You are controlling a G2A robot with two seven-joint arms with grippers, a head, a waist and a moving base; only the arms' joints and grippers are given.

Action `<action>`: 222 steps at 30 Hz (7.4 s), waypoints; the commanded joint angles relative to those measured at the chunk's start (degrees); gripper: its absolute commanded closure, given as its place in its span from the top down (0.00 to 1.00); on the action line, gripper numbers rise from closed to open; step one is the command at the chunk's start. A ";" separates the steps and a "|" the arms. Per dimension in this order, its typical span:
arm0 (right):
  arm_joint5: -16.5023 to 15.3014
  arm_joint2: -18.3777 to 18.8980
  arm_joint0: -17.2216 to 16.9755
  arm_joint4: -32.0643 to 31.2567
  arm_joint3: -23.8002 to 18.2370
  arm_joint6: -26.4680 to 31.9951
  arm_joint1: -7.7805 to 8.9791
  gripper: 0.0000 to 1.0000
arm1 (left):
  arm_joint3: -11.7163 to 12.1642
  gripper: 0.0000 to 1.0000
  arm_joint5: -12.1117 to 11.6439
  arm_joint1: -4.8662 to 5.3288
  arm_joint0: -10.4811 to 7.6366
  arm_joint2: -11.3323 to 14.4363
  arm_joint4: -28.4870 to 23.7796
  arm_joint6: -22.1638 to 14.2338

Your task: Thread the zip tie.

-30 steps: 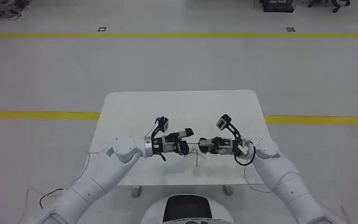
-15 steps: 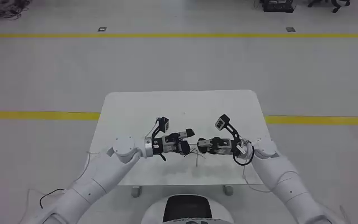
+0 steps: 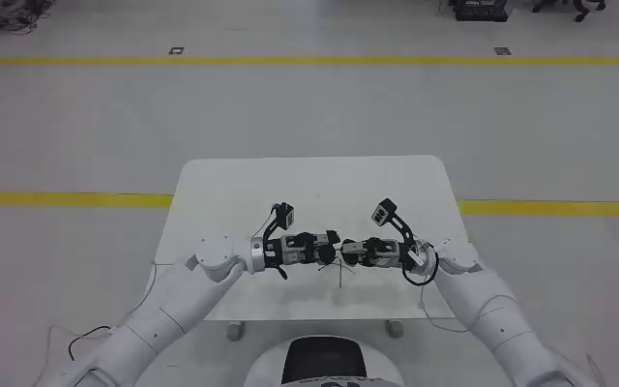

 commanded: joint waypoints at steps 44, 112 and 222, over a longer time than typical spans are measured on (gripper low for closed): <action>-0.04 -0.95 1.77 -1.52 3.44 0.69 -0.29 0.00 | 2.52 0.10 -0.48 -1.20 -1.38 1.26 -1.57 -3.63; 0.01 1.74 0.59 -0.57 2.82 -0.07 0.36 1.00 | 4.00 0.00 -5.50 -0.19 0.69 -2.71 2.35 -3.70; 34.78 -17.99 9.13 -99.33 -12.17 -1.36 -13.19 1.00 | 0.14 0.00 -8.35 5.92 11.35 -23.02 0.54 -6.81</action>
